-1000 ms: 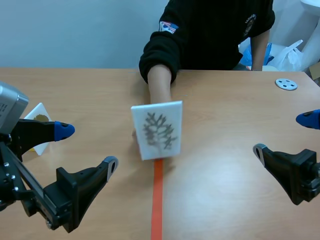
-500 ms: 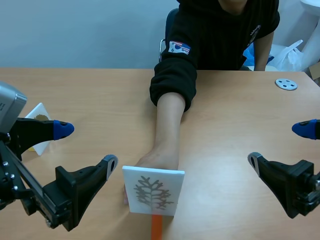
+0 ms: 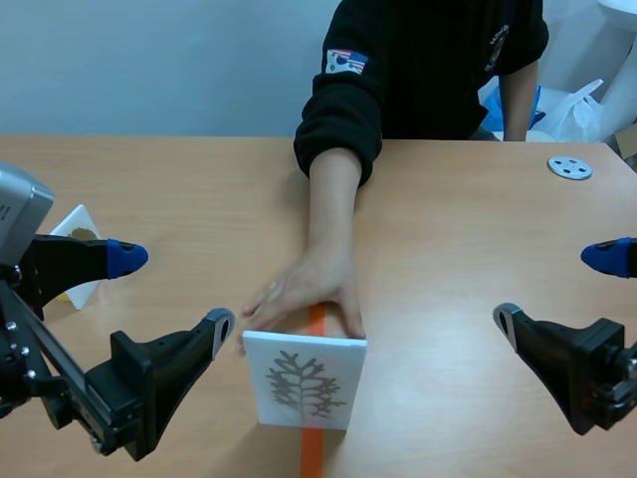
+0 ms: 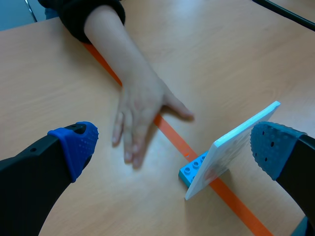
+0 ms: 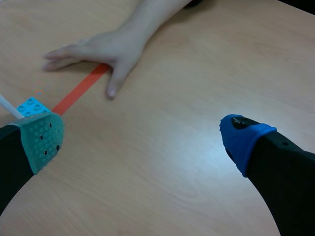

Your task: Sort the leaf by its shape. The table is split by an orange tape line. A compound leaf with several leaflets goes to the left side, a simple leaf with one blade goes to the right side. Return to the home posture when a red brick is placed on the table.

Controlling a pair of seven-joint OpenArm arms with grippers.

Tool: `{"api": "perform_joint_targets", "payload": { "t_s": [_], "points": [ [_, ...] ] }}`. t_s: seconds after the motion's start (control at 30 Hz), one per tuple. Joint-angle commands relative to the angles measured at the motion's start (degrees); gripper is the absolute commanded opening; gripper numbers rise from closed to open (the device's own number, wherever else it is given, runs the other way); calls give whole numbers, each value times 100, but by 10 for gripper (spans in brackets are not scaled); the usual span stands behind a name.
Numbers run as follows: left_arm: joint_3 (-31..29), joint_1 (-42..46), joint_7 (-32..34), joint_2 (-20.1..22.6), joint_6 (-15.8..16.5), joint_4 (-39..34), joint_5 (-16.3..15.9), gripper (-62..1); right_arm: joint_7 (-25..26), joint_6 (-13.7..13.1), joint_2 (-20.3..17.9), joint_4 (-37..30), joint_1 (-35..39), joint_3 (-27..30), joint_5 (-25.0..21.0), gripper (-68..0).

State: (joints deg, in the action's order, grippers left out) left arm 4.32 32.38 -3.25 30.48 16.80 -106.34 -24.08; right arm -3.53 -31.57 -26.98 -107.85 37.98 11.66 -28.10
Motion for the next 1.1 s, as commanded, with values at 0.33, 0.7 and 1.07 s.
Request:
{"api": "perform_joint_targets", "payload": {
  "t_s": [0.33, 0.7, 1.07],
  "points": [
    [-59, -35, 37, -26, 48, -28, -37, 14, 116, -151, -33, -90, -37, 66, -66, 4],
    [-254, -33, -205, -7, 118, -175, -411, 14, 153, -404, -262, -90, -87, -352, -59, 4],
    [-254, -33, -219, 2, 118, -201, -402, 14, 354, -398, -330, 245, -695, -1419, 573, 4]
  ]
}}
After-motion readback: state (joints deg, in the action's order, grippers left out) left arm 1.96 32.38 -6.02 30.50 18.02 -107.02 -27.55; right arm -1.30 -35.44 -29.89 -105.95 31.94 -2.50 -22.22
